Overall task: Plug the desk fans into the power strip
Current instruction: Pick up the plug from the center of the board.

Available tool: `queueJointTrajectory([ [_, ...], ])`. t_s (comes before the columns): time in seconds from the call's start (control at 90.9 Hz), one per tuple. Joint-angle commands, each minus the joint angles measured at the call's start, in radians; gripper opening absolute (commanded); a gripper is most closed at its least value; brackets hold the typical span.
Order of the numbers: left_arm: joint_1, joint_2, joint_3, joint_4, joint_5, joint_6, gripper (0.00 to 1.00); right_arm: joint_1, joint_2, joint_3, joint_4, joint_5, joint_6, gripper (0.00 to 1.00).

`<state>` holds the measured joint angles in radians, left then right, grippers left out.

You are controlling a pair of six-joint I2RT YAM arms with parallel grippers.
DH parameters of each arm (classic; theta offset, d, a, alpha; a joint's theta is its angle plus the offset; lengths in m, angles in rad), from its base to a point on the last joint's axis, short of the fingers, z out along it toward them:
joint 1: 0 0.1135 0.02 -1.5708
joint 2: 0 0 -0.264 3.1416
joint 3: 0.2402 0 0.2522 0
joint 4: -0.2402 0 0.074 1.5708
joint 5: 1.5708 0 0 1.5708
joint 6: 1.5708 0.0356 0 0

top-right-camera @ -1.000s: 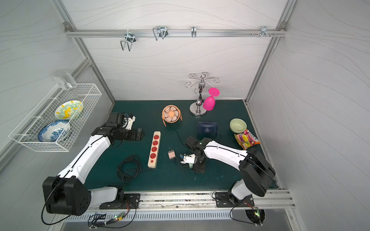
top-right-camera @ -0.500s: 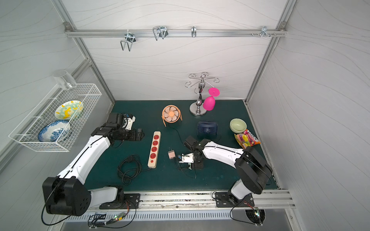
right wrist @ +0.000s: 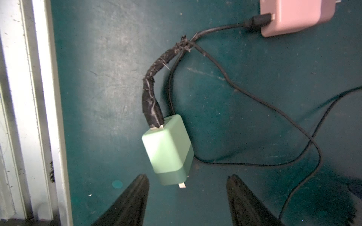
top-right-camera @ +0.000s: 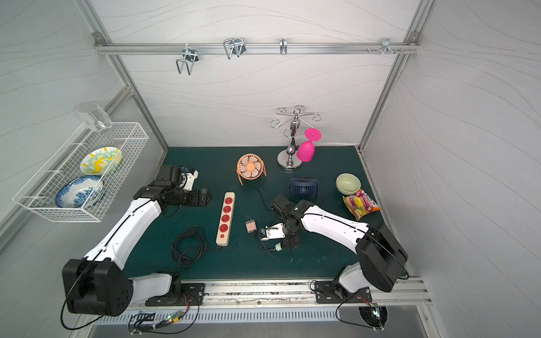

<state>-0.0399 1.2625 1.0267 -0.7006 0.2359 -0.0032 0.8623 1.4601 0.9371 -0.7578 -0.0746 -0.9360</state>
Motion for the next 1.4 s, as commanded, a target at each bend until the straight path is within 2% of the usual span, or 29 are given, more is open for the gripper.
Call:
queueJointTrajectory([
  [0.0, 0.005, -0.021, -0.001, 0.028, 0.005, 0.006, 1.00, -0.003, 0.022, -0.005, 0.000, -0.077, -0.032, 0.67],
  [0.297, 0.005, -0.011, 0.000, 0.028, 0.023, 0.003, 1.00, 0.027, -0.020, -0.115, 0.068, -0.087, 0.009, 0.67],
  [0.396, 0.006, -0.007, 0.020, 0.004, 0.014, 0.003, 1.00, 0.030, -0.029, -0.137, 0.099, -0.060, 0.025, 0.64],
  [0.781, 0.006, -0.006, 0.017, 0.014, 0.030, 0.003, 1.00, 0.032, -0.079, -0.208, 0.245, 0.005, 0.033, 0.29],
  [0.946, 0.005, -0.011, 0.069, -0.036, 0.097, 0.051, 1.00, -0.004, -0.121, -0.166, 0.177, -0.061, 0.069, 0.05],
  [1.034, -0.002, -0.014, 0.098, -0.043, 0.149, 0.120, 1.00, -0.040, -0.167, -0.145, 0.150, -0.142, 0.107, 0.00],
  [1.144, -0.016, -0.016, 0.173, -0.070, 0.192, 0.226, 0.99, -0.106, -0.219, -0.097, 0.103, -0.276, 0.170, 0.00],
  [1.244, -0.043, -0.027, 0.211, -0.064, 0.246, 0.390, 0.98, -0.154, -0.249, -0.058, 0.111, -0.403, 0.242, 0.00],
  [1.387, -0.127, -0.056, 0.244, -0.095, 0.306, 0.674, 0.98, -0.205, -0.243, 0.008, 0.100, -0.567, 0.328, 0.00],
])
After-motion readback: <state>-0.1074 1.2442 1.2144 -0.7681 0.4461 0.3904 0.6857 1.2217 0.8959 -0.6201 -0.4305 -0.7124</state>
